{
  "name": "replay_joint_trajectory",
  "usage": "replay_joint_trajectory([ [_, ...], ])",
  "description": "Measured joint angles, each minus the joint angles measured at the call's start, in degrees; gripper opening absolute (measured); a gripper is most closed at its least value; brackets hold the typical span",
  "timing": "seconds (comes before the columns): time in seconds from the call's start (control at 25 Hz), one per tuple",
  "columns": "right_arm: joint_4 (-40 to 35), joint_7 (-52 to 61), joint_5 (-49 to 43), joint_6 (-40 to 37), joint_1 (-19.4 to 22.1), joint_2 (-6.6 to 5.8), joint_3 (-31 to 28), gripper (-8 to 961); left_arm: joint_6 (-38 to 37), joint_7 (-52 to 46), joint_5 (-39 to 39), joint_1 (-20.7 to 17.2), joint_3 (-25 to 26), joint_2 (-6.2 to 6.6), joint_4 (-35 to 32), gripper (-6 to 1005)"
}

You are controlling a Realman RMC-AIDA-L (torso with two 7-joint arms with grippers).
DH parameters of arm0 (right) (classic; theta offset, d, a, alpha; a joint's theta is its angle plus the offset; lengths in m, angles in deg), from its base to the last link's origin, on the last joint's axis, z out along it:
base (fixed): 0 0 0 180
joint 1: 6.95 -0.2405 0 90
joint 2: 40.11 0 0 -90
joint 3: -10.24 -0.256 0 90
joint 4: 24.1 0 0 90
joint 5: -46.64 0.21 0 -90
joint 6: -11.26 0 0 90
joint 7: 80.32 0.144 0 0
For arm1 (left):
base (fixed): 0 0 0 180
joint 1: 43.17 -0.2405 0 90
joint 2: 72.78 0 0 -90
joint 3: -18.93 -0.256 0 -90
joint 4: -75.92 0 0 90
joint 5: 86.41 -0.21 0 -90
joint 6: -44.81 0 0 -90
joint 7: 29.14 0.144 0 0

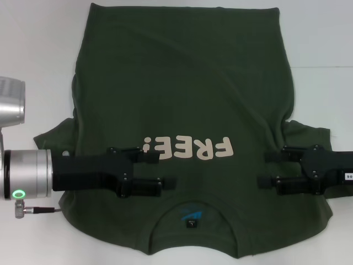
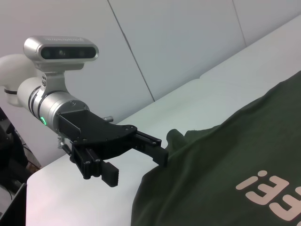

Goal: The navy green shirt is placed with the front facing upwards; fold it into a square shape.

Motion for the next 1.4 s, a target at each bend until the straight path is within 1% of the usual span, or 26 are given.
replay_joint_trajectory([
  [0.4,0.00,0.04,0.19,-0.08,-0.04,0.00,0.00,897,0.05,-0.05,0.00,-0.11,0.01,0.00,0.00,888],
  [0.48,0.00,0.04,0.24,-0.09,-0.05,0.03,0.00,897,0.55,-0.26,-0.09,-0.16,0.65,0.01,0.00,888],
  [0.68,0.00,-0.02,0.28,0.30,-0.04,0.35,-0.01,897,3.90,-2.98,-0.21,-1.55,4.39,0.25,-0.16,888],
  [0.92,0.06,0.05,0.28,1.01,-0.11,0.66,-0.59,896,9.85,-4.70,-0.25,-4.07,10.24,0.46,-0.17,888],
  [1.16,0.52,0.06,0.34,1.04,-0.46,0.86,-0.95,896,13.32,-5.80,-1.18,-5.94,13.50,0.98,-0.50,888],
  [1.4,0.79,0.10,0.36,1.04,-0.79,0.88,-0.97,896,17.60,-7.67,-3.93,-6.62,15.08,1.23,-0.52,888],
])
